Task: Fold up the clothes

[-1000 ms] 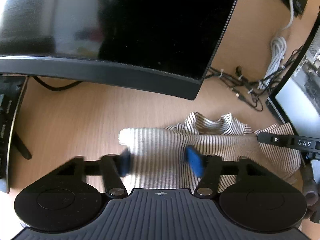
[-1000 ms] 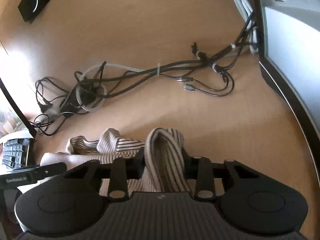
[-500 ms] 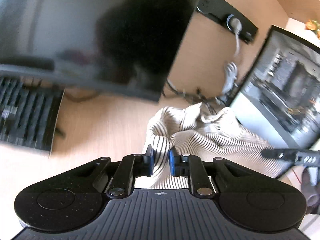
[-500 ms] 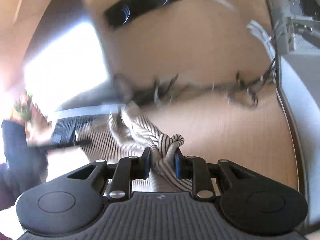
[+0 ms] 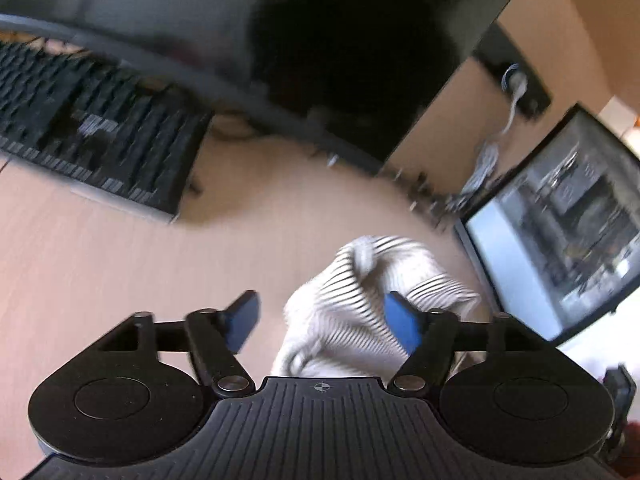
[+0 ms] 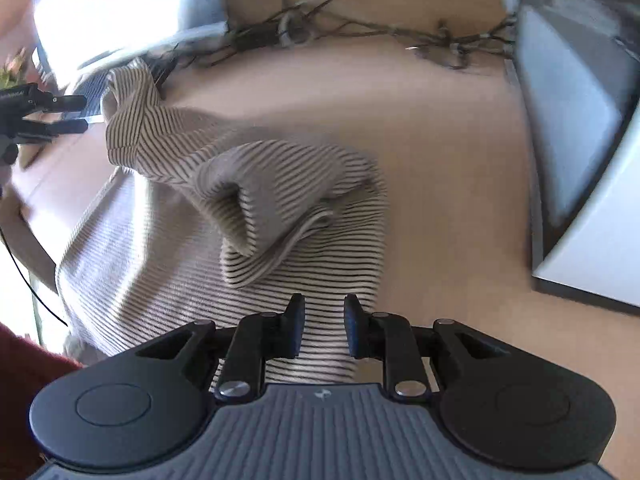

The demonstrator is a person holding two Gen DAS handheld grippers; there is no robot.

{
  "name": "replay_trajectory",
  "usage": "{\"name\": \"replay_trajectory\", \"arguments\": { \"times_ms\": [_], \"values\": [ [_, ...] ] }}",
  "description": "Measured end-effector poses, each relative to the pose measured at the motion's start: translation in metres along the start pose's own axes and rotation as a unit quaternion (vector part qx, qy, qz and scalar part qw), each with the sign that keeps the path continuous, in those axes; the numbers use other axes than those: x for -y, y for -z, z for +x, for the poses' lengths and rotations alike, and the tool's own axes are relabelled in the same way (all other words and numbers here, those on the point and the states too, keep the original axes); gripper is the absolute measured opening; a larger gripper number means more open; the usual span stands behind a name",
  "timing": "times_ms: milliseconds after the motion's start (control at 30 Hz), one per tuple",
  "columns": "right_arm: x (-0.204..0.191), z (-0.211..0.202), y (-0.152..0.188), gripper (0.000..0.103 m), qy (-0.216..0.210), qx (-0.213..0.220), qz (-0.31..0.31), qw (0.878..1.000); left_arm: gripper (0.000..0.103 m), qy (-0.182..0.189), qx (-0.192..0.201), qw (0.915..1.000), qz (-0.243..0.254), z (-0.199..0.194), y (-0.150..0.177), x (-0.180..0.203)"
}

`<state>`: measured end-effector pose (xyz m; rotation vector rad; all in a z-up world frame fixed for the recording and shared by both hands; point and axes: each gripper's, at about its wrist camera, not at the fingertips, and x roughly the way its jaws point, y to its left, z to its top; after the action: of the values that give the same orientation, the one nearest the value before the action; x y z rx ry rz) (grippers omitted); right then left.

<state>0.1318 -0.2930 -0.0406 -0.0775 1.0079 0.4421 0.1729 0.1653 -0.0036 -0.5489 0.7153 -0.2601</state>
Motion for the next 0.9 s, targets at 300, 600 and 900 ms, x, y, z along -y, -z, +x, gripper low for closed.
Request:
{"name": "replay_trajectory", "arguments": {
  "times_ms": [300, 600, 900],
  "values": [
    [0.025, -0.013, -0.025, 0.062, -0.134, 0.064, 0.289, 0.946, 0.096, 0.009, 0.007, 0.9999, -0.002, 0.051, -0.031, 0.035],
    [0.047, 0.035, 0.03, 0.078, -0.282, -0.011, 0.591, 0.756, 0.1, -0.001, -0.008, 0.9993, -0.037, 0.025, -0.023, 0.004],
    [0.032, 0.076, 0.033, 0.072, -0.275, -0.001, 0.676, 0.683, 0.103, 0.009, -0.036, 0.9984, -0.042, 0.026, -0.014, -0.005]
  ]
}}
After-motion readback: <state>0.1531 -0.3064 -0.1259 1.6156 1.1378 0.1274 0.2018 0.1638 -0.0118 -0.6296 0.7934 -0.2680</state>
